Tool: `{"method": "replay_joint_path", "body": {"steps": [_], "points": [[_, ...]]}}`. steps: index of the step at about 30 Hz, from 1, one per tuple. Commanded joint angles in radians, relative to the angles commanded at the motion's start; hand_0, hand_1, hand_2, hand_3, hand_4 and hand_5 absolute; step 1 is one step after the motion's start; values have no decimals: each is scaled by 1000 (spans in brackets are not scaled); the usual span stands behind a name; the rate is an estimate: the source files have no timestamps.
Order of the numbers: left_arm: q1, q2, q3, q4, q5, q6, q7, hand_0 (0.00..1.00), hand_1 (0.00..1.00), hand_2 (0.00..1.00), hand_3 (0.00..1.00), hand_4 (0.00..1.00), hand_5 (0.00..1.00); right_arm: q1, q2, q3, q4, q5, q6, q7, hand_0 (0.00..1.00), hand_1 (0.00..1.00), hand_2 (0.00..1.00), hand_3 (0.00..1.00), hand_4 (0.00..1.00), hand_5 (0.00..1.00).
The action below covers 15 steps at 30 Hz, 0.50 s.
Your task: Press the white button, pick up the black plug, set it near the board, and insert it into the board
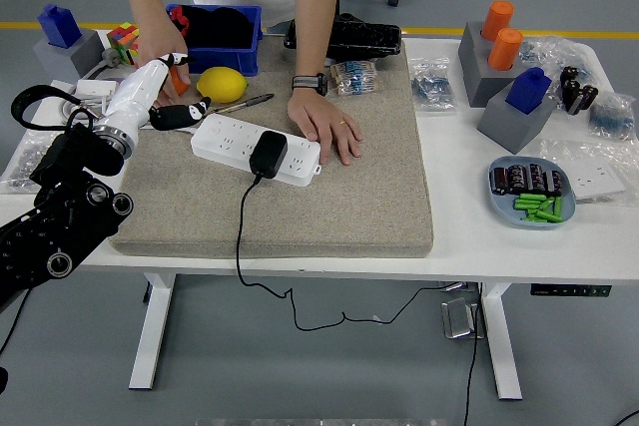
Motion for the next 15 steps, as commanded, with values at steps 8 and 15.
{"method": "replay_joint_path", "body": {"steps": [8, 15], "points": [[91, -19, -169, -64, -8, 57, -90, 998, 998, 998, 998, 998, 998, -1, 0, 1, 0, 0, 0, 0, 855, 728, 718, 686, 857, 470], [150, -34, -266, -97, -27, 88, -143, 998, 998, 975, 983, 989, 998, 1, -6, 1, 1, 0, -1, -1, 855, 728, 715, 685, 858, 471]]}}
